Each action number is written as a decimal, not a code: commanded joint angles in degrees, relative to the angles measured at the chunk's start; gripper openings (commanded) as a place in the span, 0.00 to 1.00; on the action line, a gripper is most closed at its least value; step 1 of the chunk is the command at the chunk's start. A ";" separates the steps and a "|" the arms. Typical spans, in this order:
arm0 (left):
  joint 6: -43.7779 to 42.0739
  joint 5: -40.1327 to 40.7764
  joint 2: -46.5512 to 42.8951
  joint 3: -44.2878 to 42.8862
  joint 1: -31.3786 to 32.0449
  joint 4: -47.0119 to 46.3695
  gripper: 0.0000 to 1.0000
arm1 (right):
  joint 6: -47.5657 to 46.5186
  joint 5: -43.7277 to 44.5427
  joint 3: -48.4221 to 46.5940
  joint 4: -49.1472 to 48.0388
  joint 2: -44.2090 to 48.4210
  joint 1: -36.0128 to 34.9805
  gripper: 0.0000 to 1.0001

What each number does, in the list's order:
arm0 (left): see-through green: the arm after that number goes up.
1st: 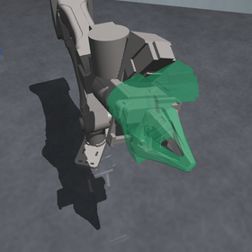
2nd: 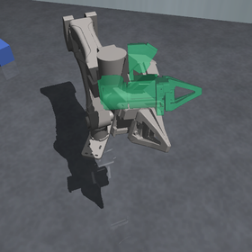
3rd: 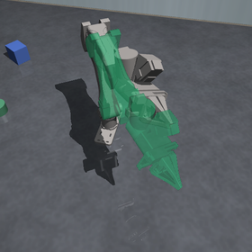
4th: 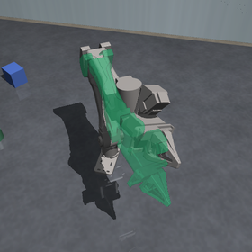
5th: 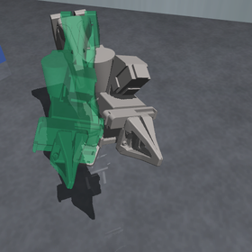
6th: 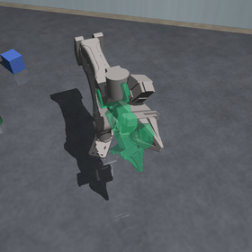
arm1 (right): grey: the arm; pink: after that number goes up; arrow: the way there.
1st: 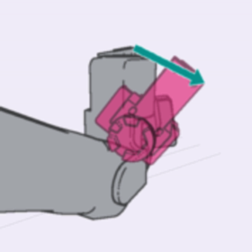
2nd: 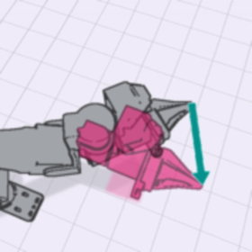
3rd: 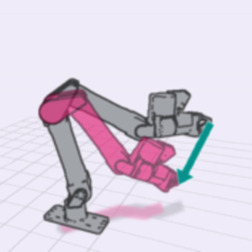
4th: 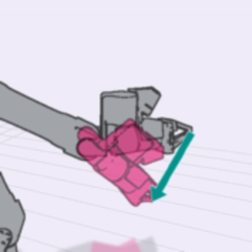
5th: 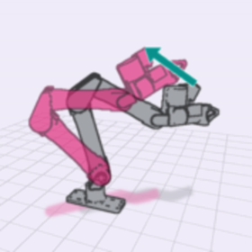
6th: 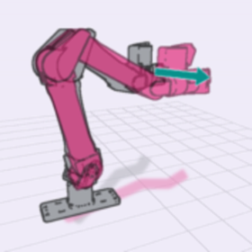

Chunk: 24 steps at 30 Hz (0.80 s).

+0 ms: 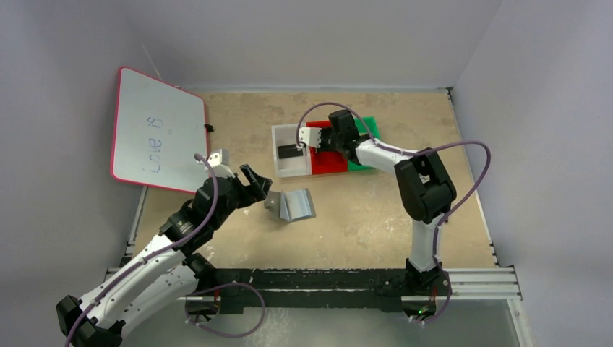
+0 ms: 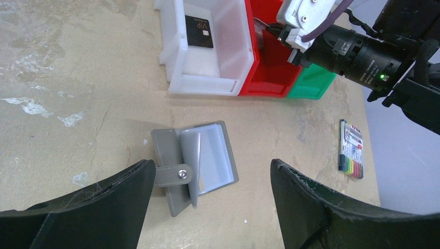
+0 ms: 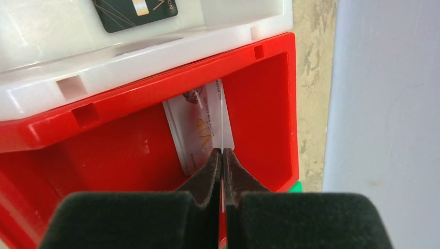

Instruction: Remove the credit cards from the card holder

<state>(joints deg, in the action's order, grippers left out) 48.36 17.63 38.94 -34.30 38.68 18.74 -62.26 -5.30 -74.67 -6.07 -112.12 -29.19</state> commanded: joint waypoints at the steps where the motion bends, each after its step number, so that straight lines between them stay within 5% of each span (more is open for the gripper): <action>1: -1.24 1.40 -1.06 -2.68 -0.19 -0.68 0.81 | -3.51 0.76 -3.58 -1.36 -0.81 0.18 0.00; 24: -1.04 1.97 -1.15 -2.81 -0.19 0.07 0.81 | -4.41 3.04 -7.02 -3.14 -5.54 0.18 0.12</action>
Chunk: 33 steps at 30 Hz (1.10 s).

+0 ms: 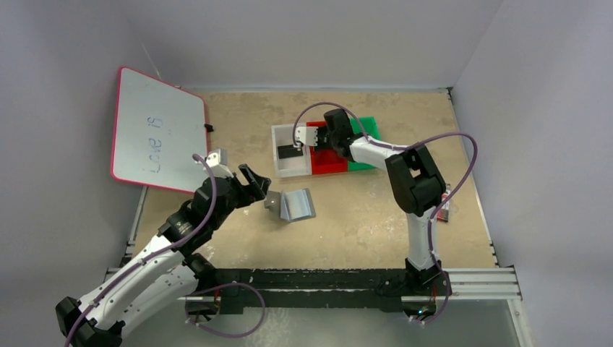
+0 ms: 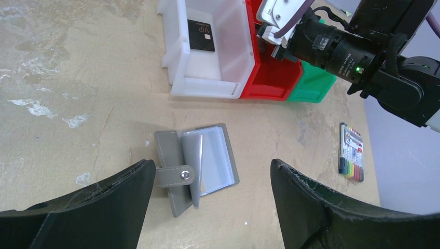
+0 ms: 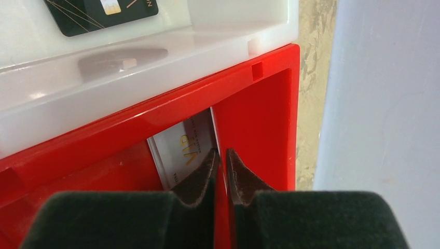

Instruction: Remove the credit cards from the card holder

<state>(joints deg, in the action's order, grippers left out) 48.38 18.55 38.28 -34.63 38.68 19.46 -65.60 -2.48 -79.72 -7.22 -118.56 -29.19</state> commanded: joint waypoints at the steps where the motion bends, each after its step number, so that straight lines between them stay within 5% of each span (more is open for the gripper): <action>1: -1.05 1.05 -0.49 -2.49 -0.20 -0.63 0.81 | -0.91 0.09 -1.75 -1.85 1.13 0.11 0.13; 25: -0.49 -1.73 3.44 -2.37 -0.19 -1.00 0.81 | 5.43 -4.86 -0.58 4.41 6.14 0.13 0.28; 29: -0.32 -1.80 3.56 -2.28 -0.26 -0.96 0.81 | 14.57 -6.54 -0.87 2.03 7.94 0.23 0.28; 33: -0.22 -1.63 3.64 -2.36 -0.22 -0.76 0.81 | 35.14 -4.80 -1.07 -0.82 9.75 0.23 0.17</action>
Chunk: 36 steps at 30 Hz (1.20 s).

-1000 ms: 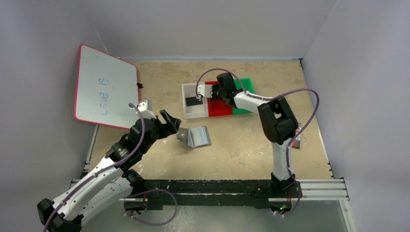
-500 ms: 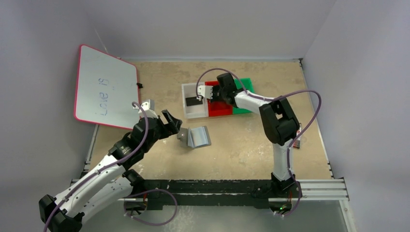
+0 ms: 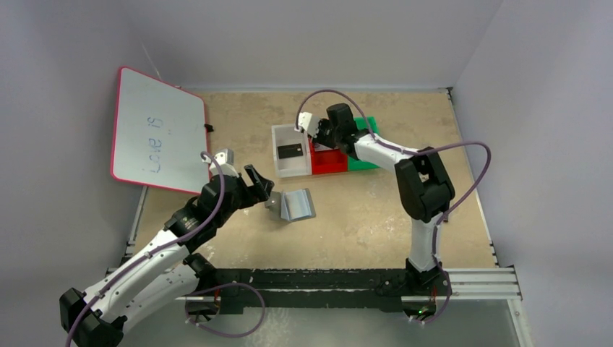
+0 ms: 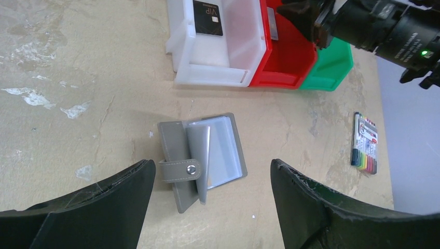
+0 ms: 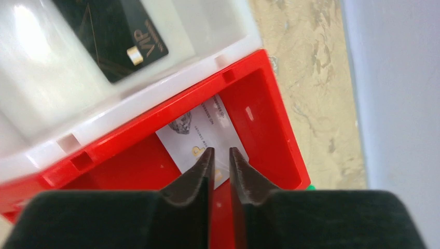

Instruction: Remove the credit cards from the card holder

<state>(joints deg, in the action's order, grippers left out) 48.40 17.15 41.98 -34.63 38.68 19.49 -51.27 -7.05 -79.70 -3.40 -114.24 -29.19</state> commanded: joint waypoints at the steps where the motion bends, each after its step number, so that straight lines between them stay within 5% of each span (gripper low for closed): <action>1: -0.24 -0.06 -0.05 -2.37 -0.21 -0.61 0.81 | 24.94 -0.02 -0.95 -3.96 5.94 0.26 0.13; 4: 0.05 0.91 -0.25 -2.41 -0.24 -0.29 0.81 | 37.72 1.49 1.38 -3.42 7.61 0.26 0.07; 7: 0.24 2.00 -0.06 -2.52 -0.23 0.08 0.81 | 52.67 5.61 -3.63 8.63 5.47 0.26 0.00; 13: 1.17 3.98 0.22 -2.63 -0.22 0.40 0.81 | 61.91 2.20 2.98 7.01 8.04 0.01 0.01; 36: 2.47 4.04 -0.40 -0.87 -0.18 -0.07 0.81 | 66.38 12.58 -7.40 14.73 -4.74 -0.87 0.00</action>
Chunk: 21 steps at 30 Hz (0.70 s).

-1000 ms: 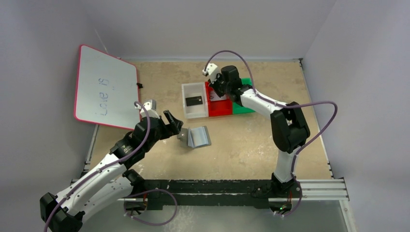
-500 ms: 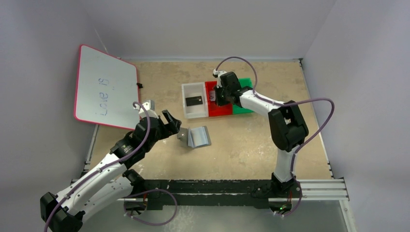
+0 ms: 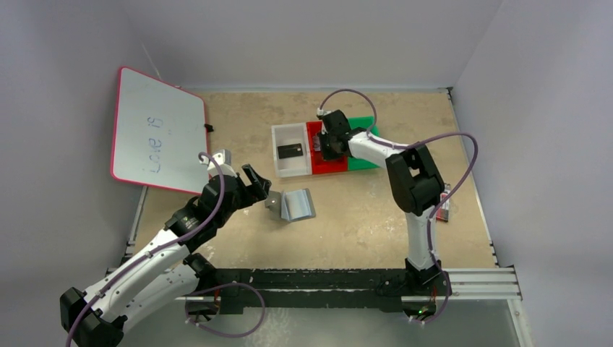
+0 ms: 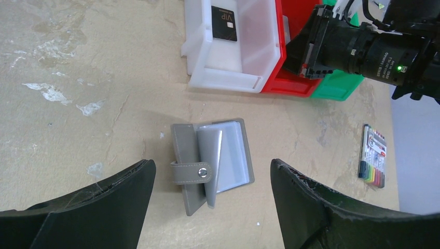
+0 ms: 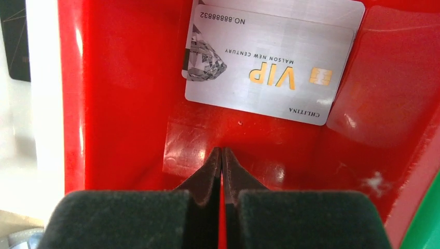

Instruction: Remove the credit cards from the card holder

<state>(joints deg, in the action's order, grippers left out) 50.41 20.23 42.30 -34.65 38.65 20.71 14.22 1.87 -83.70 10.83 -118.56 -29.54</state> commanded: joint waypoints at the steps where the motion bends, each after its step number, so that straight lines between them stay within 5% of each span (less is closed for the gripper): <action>1: 0.46 1.03 -0.73 -0.85 -0.17 -1.20 0.81 | 0.90 4.13 -3.53 0.16 -0.65 -0.54 0.00; 21: 0.57 1.09 -0.63 -0.94 -0.17 -0.84 0.81 | 2.73 7.35 -8.28 -1.65 -5.16 -0.52 0.02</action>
<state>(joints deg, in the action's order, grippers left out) 50.41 20.40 42.15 -34.65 38.65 20.78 15.92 7.97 -89.73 9.74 -123.46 -29.89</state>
